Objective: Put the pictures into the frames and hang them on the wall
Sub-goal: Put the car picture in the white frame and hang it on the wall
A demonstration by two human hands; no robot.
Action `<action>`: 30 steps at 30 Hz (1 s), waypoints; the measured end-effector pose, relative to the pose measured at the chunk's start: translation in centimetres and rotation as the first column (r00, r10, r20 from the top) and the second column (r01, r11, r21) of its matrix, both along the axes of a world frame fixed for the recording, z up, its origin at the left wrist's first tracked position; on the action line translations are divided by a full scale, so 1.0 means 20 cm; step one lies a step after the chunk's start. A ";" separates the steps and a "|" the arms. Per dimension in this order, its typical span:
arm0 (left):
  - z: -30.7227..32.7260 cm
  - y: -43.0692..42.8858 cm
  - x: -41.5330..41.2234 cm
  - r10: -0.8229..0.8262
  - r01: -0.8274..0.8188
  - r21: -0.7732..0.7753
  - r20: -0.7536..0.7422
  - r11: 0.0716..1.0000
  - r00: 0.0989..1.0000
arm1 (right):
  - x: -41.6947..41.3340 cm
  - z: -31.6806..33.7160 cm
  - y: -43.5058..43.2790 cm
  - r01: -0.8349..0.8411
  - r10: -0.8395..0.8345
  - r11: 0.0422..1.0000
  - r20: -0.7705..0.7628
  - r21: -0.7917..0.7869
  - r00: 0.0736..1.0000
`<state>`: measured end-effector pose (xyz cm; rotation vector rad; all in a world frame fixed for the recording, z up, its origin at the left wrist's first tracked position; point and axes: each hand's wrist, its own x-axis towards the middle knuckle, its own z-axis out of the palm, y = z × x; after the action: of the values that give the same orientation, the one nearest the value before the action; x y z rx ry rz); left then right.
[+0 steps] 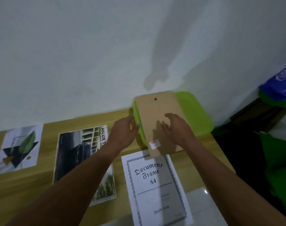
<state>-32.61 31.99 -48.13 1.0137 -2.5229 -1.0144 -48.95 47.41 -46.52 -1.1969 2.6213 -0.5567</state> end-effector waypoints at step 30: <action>0.01 0.11 -0.12 0.396 -0.306 0.592 -0.024 0.746 0.918 | -0.24 -0.05 0.25 0.315 -0.254 0.948 0.514 -0.034 0.819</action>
<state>-35.02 34.18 -47.86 1.4361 -1.8090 -1.7025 -53.76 52.47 -47.57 -0.5642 2.3306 -0.9482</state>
